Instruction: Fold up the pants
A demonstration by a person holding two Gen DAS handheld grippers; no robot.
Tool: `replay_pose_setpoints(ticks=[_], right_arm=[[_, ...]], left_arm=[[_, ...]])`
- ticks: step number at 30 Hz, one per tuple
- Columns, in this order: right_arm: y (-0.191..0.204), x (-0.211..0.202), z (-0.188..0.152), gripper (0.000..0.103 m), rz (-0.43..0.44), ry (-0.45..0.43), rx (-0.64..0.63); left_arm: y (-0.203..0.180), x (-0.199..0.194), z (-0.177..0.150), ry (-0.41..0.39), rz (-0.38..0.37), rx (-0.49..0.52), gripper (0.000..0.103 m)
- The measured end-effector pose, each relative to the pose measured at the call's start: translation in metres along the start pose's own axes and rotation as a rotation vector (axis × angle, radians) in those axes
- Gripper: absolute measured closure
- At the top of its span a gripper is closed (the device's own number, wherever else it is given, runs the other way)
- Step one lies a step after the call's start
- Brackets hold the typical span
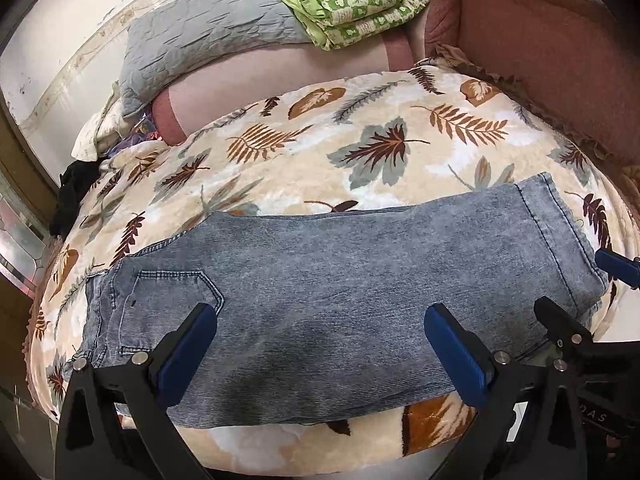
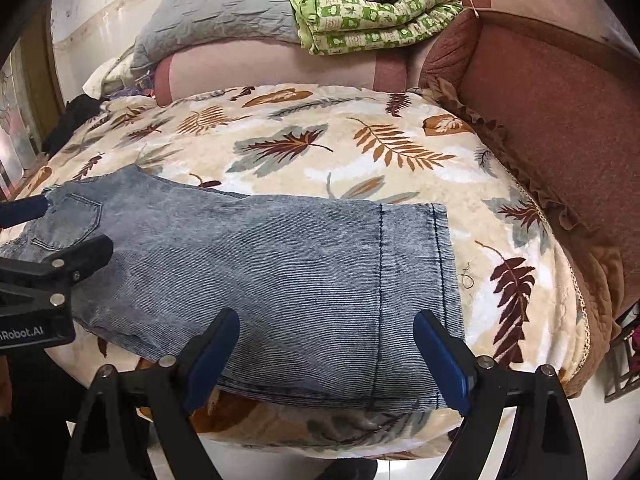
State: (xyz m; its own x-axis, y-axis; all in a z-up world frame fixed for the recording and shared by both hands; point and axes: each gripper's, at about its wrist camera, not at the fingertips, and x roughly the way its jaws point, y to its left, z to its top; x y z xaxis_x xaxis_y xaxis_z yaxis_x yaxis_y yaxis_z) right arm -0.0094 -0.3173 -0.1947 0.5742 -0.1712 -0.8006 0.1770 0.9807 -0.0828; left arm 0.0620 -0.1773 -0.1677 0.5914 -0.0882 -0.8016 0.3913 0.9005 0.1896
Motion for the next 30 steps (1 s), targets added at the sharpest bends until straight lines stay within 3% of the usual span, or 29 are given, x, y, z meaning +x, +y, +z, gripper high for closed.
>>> replay_pose_setpoints(ticks=[30], right_arm=[[-0.0007, 0.0001, -0.0010, 0.012, -0.019, 0.001, -0.009]], left_arm=[[-0.0057, 0.0059, -0.0059, 0.029, -0.003, 0.014, 0.000]])
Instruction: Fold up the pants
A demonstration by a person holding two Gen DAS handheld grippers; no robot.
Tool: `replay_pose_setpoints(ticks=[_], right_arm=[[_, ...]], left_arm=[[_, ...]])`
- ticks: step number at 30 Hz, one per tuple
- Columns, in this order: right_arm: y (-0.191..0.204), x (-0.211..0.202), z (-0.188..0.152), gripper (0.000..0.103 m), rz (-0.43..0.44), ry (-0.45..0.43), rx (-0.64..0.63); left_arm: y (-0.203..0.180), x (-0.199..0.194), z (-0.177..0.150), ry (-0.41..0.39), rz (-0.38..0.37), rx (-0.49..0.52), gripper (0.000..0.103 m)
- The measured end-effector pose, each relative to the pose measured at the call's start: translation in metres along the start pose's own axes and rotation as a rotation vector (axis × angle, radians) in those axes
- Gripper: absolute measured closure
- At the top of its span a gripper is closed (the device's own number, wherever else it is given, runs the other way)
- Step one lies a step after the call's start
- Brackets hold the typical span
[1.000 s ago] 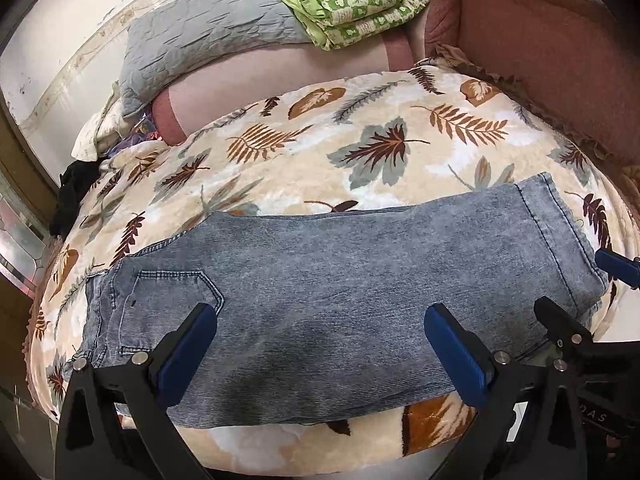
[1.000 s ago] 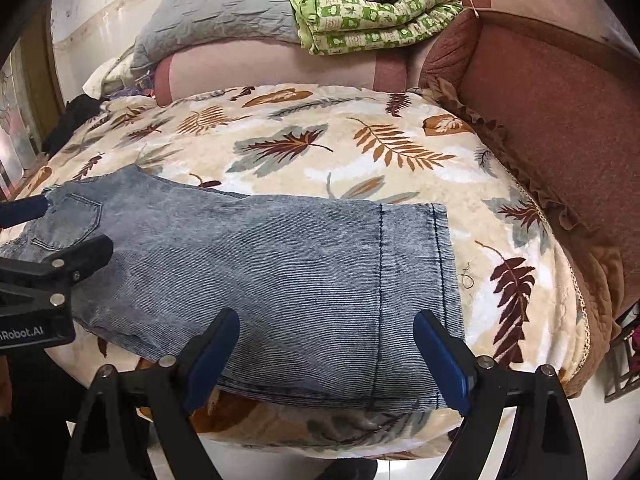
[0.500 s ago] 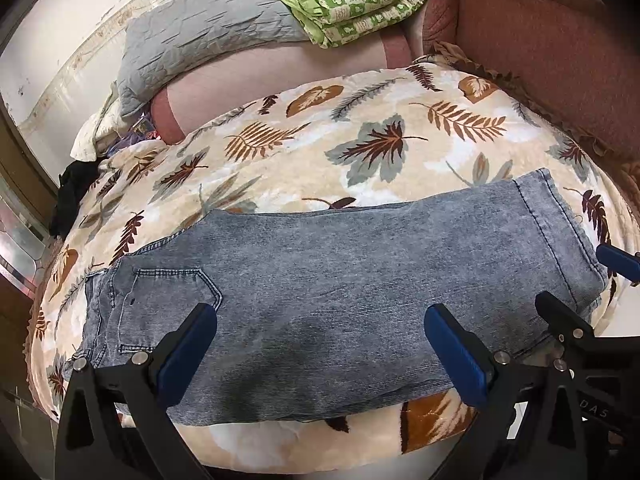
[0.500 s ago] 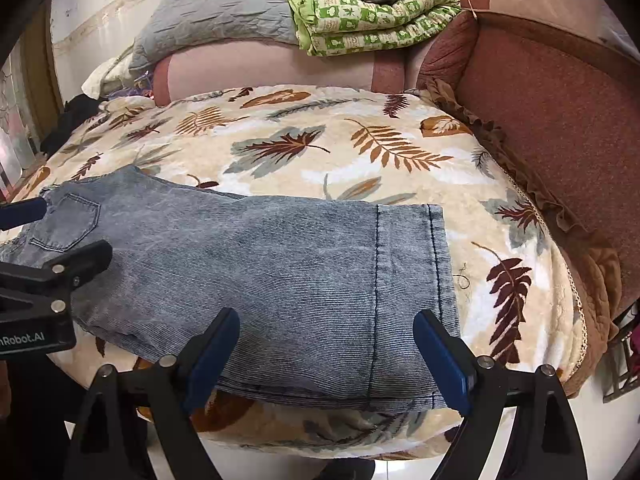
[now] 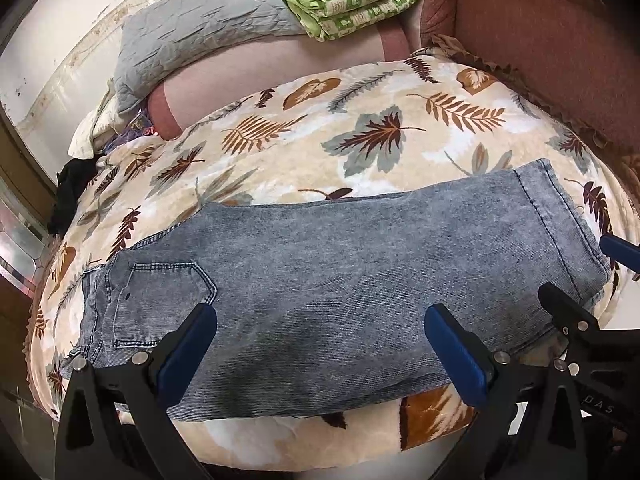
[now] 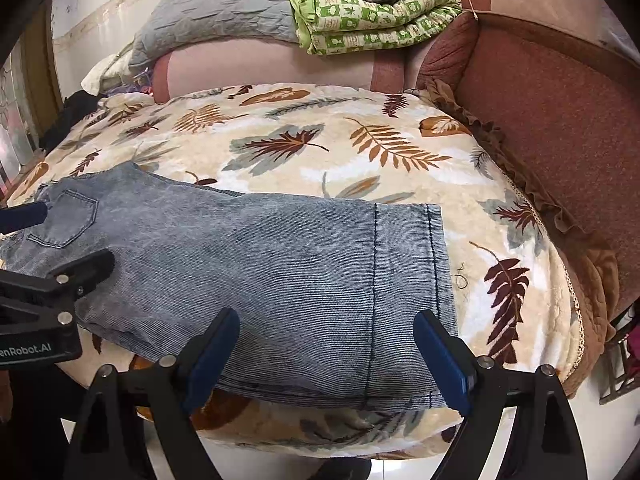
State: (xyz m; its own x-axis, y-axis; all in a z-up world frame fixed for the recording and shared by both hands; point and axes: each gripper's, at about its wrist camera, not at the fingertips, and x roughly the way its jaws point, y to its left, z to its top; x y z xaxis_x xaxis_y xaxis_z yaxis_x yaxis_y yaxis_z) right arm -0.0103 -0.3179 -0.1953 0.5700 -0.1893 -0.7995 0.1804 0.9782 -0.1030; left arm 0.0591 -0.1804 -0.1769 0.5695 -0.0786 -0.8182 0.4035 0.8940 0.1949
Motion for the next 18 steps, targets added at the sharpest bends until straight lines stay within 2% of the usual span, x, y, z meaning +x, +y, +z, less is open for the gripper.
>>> replay_pose_setpoints(ticks=[18], right_arm=[[-0.0006, 0.0009, 0.0002, 0.012, -0.009, 0.001, -0.002]], left_arm=[[-0.0022, 0.0044, -0.0021, 0.014, -0.002, 0.004, 0.000]])
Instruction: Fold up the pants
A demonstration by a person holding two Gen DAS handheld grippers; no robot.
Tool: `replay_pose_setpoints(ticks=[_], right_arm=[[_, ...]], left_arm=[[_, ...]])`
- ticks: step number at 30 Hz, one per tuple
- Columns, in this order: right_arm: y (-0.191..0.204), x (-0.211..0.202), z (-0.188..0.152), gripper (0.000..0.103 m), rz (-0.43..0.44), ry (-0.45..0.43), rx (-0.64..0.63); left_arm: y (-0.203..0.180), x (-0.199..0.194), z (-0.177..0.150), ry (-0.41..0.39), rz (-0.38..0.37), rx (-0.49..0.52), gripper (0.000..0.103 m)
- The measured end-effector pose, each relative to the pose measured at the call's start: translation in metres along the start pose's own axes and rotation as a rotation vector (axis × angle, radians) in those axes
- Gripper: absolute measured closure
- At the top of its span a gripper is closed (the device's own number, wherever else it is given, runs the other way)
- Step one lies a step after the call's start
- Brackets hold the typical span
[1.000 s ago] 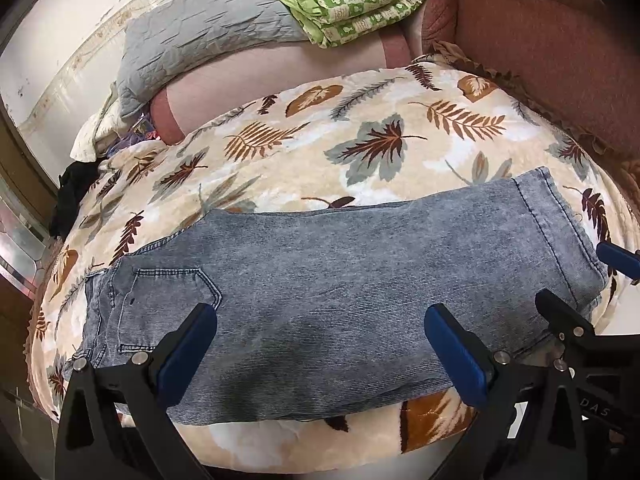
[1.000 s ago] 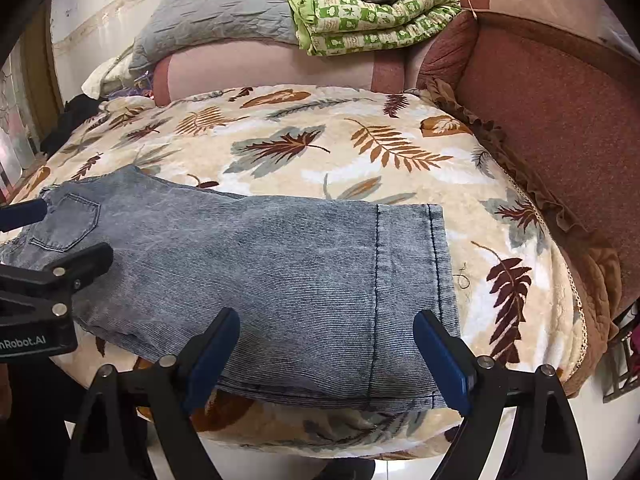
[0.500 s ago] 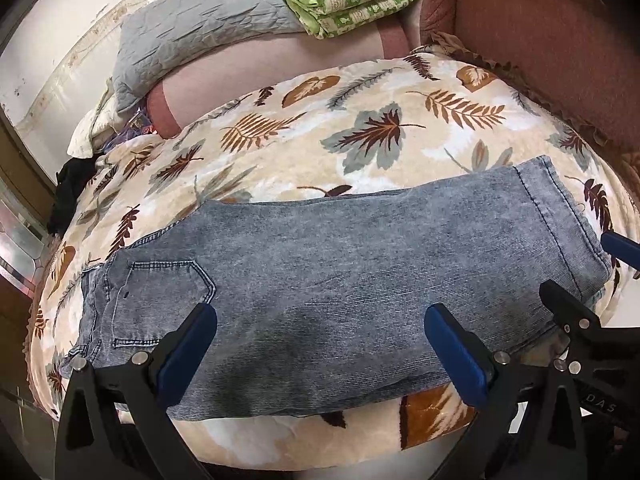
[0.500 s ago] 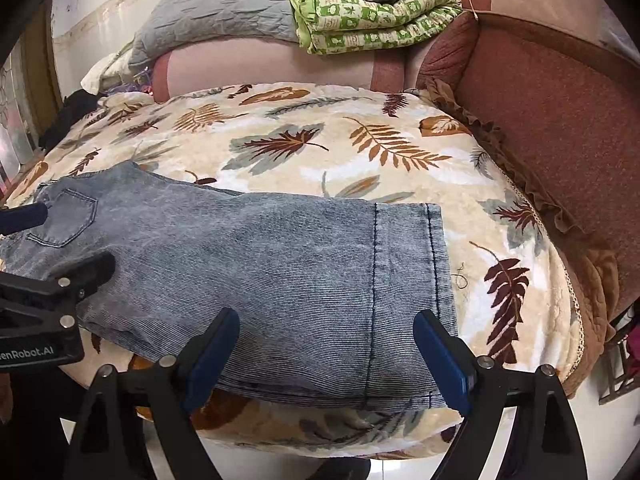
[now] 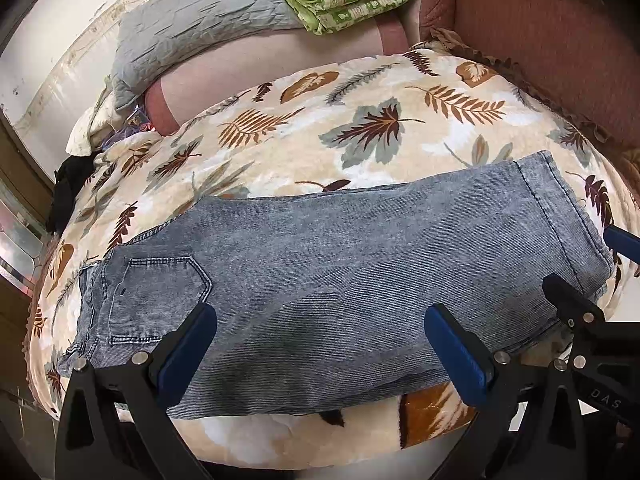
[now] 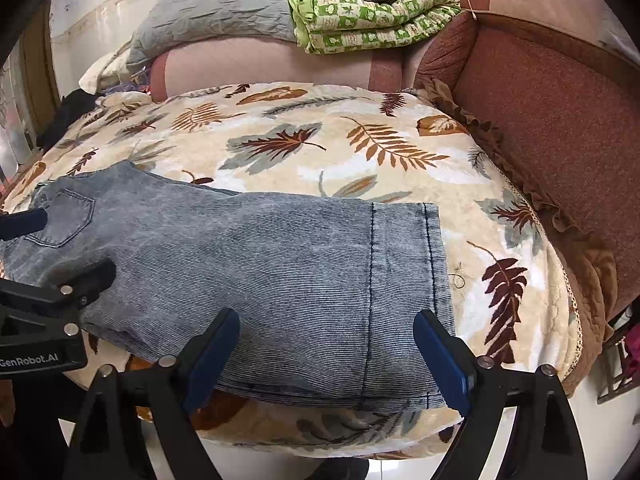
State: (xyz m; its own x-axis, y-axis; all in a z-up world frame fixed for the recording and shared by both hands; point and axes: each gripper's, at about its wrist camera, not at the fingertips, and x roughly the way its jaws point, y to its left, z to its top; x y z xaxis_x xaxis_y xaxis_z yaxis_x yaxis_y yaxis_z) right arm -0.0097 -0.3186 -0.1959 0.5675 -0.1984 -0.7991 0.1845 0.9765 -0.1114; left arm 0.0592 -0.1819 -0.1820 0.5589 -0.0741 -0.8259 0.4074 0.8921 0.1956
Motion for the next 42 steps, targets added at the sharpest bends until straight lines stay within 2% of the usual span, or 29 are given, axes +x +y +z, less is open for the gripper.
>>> replay_pose_setpoints(ticks=[42], right_arm=[[-0.0017, 0.0038, -0.0003, 0.012, -0.021, 0.012, 0.008]], left_arm=[[-0.0044, -0.0036, 0.0034, -0.004, -0.001, 0.025, 0.000]])
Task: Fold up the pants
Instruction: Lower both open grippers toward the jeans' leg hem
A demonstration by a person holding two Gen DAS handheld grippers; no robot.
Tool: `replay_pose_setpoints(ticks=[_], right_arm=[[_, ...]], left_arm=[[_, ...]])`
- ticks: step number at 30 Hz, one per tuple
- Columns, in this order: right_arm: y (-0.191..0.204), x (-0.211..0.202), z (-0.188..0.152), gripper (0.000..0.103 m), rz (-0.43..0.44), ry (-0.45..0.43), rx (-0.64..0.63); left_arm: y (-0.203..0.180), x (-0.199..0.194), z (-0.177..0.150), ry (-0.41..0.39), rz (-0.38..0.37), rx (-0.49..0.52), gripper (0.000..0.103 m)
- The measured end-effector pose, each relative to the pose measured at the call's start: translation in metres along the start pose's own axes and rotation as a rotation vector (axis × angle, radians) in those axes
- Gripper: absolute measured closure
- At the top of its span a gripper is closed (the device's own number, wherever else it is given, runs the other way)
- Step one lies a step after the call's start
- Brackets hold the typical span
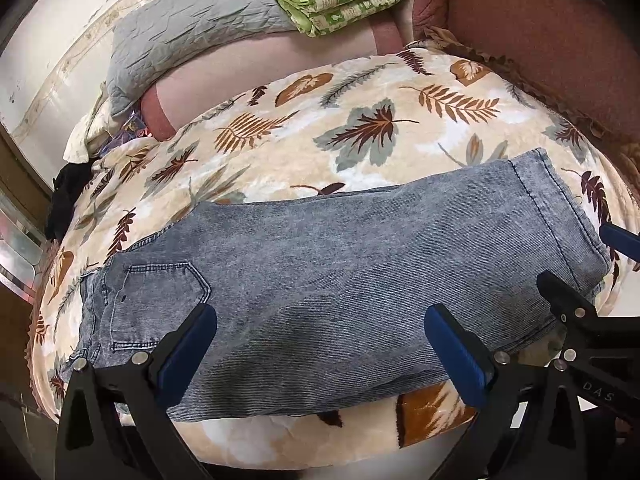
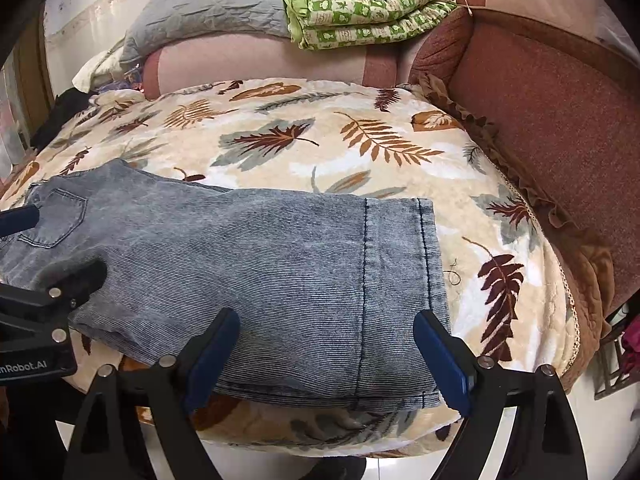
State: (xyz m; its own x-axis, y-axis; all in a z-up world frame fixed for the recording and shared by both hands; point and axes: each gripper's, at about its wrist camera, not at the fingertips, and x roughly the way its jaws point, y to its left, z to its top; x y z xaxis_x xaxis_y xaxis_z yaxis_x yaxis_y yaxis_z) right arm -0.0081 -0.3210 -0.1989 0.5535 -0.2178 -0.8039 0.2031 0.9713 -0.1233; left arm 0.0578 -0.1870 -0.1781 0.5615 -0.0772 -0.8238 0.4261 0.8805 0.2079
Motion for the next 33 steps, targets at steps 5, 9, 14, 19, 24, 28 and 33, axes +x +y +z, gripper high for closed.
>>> replay_pose_setpoints(ticks=[5, 9, 14, 19, 24, 28, 33], right_arm=[[0.001, 0.000, 0.000, 0.012, -0.002, 0.000, -0.001], [0.001, 0.000, 0.001, 0.012, -0.003, 0.001, -0.002], [0.001, 0.000, 0.001, 0.012, -0.006, 0.002, -0.002], [0.001, 0.000, 0.000, 0.012, -0.005, 0.001, -0.001], [0.001, -0.001, 0.001, 0.012, -0.005, 0.000, -0.001], [0.002, -0.001, 0.000, 0.012, -0.005, 0.000, -0.002], [0.002, 0.000, 0.000, 0.012, -0.005, 0.002, -0.001]], left_arm=[[0.002, -0.003, 0.001, -0.011, 0.000, -0.005, 0.000], [0.002, -0.002, 0.000, -0.006, 0.003, -0.005, 0.000], [0.002, -0.001, -0.002, -0.002, 0.002, -0.005, 0.000], [0.001, 0.005, -0.005, 0.014, -0.001, -0.013, 0.000], [-0.002, 0.007, -0.007, 0.021, -0.003, -0.008, 0.000], [-0.002, 0.008, -0.007, 0.020, -0.003, -0.006, 0.000], [-0.002, 0.010, -0.007, 0.028, -0.003, -0.010, 0.000]])
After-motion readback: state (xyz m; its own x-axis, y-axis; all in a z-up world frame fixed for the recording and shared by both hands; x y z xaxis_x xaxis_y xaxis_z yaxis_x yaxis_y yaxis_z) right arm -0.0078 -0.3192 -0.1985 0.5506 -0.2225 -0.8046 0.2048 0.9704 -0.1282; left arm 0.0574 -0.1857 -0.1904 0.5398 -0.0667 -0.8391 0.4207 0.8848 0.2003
